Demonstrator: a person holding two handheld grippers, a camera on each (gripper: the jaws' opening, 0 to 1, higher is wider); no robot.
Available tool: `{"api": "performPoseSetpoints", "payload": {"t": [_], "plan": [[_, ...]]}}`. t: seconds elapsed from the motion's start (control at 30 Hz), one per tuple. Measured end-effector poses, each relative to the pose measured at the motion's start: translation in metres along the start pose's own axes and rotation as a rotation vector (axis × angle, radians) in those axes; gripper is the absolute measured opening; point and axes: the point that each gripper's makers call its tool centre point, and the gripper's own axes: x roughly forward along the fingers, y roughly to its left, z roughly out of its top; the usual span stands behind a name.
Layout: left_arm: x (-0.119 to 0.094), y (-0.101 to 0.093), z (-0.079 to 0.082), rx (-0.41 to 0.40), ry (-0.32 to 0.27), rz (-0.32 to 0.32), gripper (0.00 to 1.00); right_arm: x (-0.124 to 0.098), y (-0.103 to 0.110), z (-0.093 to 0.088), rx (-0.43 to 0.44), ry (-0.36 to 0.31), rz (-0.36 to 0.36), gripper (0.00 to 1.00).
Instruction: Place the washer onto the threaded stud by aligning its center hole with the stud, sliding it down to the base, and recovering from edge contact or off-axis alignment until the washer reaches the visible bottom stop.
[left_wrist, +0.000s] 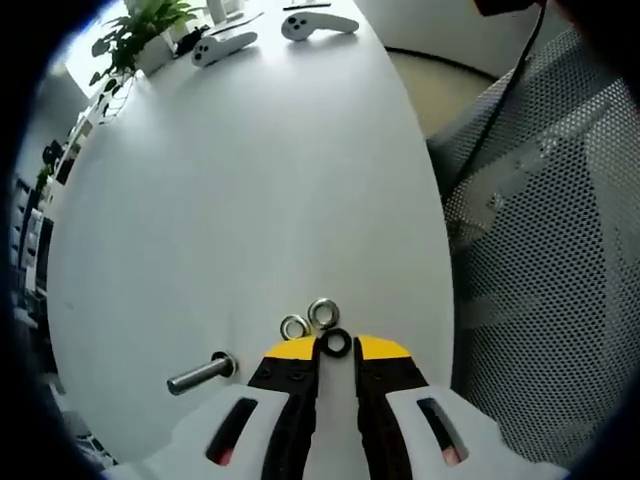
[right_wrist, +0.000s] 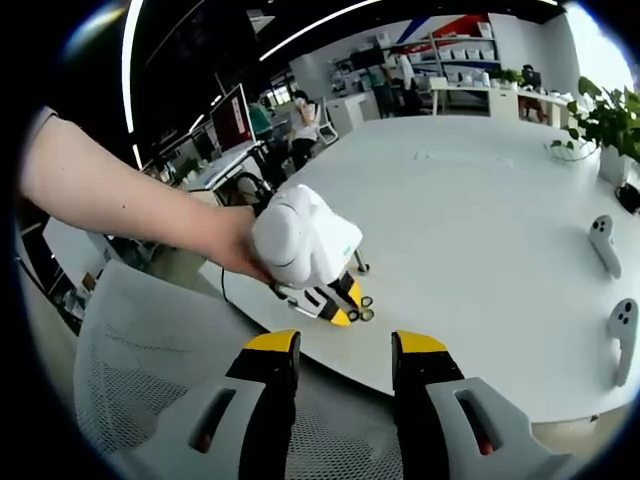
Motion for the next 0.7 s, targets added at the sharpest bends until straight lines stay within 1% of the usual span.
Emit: {"api": "performPoseSetpoints", "payload": {"t": [0.17,0.37,0.5,0.7], "plan": [[0.0005,0.0013,-0.0003,-0.02,0.005,-0.003,0.1,0.0003,0.0002,-0.0005,-0.003,0.003,0.001,0.39],[0.0003,0.0,-0.0004,-0.031,-0.008,0.012,0.1,0.0001,0.0006,-0.0005,-0.004,0.003,0.003,0.39],[0.0002,0.0009,-0.0006,-0.052,-0.018,0.008,0.1,-0.0001,0.0003,-0.0002,-0.002,0.0,0.002,0.39],[-0.0003,-0.0012,-0.0022,-0.033,-0.011,-0.014,0.12,-0.0004,0.0002,0.0003,0.0,-0.003,0.002,0.39]]}}
